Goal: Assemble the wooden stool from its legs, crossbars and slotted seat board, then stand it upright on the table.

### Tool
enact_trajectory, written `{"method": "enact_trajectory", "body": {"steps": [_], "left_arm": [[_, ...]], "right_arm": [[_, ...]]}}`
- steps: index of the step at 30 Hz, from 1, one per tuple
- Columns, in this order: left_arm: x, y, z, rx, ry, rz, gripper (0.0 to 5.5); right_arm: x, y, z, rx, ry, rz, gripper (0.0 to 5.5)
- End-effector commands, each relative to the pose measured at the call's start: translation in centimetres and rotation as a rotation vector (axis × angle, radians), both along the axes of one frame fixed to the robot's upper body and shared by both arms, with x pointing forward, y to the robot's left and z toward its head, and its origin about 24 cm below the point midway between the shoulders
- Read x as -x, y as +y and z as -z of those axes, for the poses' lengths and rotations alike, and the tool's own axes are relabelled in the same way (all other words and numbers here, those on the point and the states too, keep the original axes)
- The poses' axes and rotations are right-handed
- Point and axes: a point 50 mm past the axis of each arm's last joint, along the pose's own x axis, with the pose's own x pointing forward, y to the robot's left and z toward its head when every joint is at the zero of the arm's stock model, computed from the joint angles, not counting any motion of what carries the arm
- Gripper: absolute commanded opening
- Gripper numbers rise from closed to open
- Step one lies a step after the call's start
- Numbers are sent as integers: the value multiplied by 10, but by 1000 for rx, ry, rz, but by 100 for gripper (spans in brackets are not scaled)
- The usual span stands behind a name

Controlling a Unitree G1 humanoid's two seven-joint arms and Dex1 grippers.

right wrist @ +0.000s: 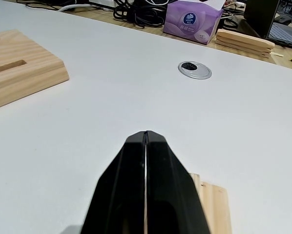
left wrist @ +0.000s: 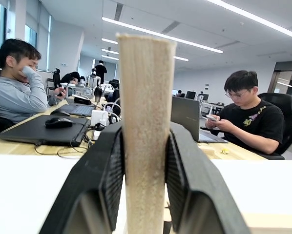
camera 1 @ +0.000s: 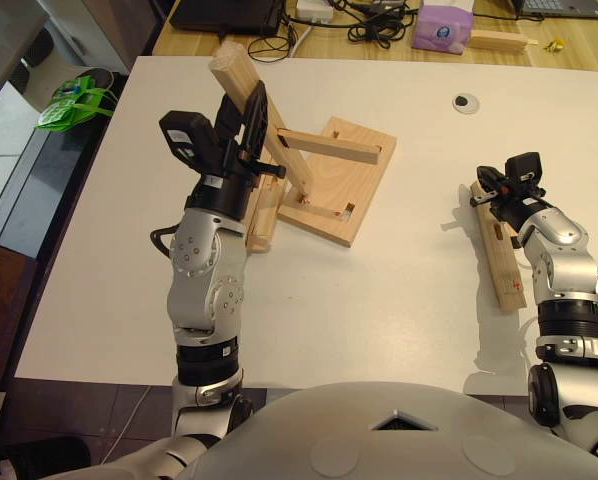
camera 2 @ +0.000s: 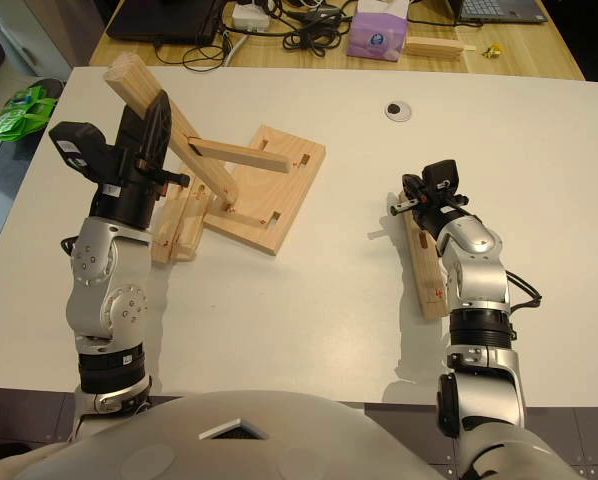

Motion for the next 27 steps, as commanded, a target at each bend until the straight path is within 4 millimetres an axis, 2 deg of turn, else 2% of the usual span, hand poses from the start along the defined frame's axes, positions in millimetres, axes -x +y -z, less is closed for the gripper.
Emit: {"method": "enact_trajectory", "body": {"steps": [1, 4, 9, 15, 22, 27], "left_arm": [[1, 5, 15, -37, 45, -6, 103], [2, 9, 17, -47, 41, -18, 103], [-1, 14, 4, -70, -24, -22, 103], [-3, 18, 2, -62, -31, -30, 103], [-2, 16, 9, -82, -6, -5, 103], [-1, 5, 4, -64, -38, 47, 103]], "right_arm": [[-4, 2, -6, -24, -26, -4, 0], [-4, 3, -6, -31, -27, -9, 0], [-4, 3, -5, -30, -25, -7, 0], [-4, 4, -4, -32, -28, -6, 0], [-4, 4, -4, -32, -28, -7, 0], [-4, 4, -3, -31, -27, -10, 0]]}}
